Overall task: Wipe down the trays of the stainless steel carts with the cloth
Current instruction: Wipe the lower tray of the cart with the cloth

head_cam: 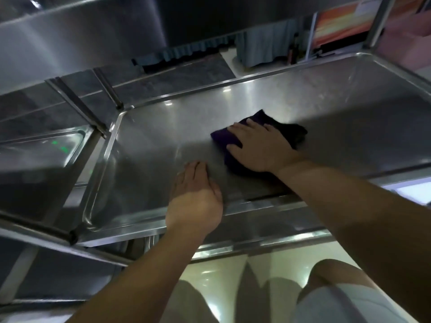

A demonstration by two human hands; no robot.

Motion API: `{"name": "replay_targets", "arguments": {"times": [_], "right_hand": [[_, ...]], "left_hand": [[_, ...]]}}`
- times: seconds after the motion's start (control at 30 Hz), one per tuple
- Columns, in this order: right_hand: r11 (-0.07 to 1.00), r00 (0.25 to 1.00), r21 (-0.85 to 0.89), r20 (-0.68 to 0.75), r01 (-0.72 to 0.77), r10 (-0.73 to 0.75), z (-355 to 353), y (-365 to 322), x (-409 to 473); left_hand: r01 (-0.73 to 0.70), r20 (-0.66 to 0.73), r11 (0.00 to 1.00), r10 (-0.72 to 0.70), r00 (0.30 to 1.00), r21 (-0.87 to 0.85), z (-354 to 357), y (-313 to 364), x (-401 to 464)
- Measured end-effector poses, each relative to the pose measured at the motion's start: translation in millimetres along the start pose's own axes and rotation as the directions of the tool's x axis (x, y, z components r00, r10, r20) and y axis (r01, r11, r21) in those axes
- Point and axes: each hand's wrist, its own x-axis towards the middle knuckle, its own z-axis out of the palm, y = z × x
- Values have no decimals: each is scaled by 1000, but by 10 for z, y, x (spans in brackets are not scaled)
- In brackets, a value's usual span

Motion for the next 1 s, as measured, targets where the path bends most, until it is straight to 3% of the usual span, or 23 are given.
{"name": "replay_targets", "arguments": {"times": [0.17, 0.33, 0.53, 0.6, 0.67, 0.73, 0.87, 0.93, 1.0], "right_hand": [[999, 990, -17, 132, 49, -46, -22, 114, -825], [982, 984, -74, 37, -172, 176, -251, 993, -1189], [824, 824, -49, -86, -565, 560, -745, 2483, -1611], [754, 751, -7, -100, -656, 653, -777, 2591, -1584], [729, 726, 0, -82, -685, 683, -733, 2378, -1468], [794, 793, -18, -66, -608, 606, -610, 2029, -1321], [966, 971, -105, -63, -235, 229, -276, 1032, -1003], [994, 1000, -113, -6, 6, -7, -114, 532, -815], [989, 992, -85, 37, 125, -122, -14, 281, -571]], "left_hand": [[-20, 21, 999, 21, 1000, -28, -20, -25, 8], [-30, 31, 999, 30, 999, -12, -71, 34, -2], [-67, -27, 996, 69, 997, 67, -36, 5, 14], [-72, -34, 995, 74, 997, 69, -8, 9, 14], [-69, -24, 995, 70, 997, 66, 7, 12, 20], [-69, -19, 996, 70, 997, 65, 18, 6, 19], [-69, -28, 996, 71, 997, 63, 16, 14, 22], [-84, -47, 995, 87, 995, 58, 23, 10, 17], [-96, -50, 993, 100, 994, 69, 35, -11, 11]]}}
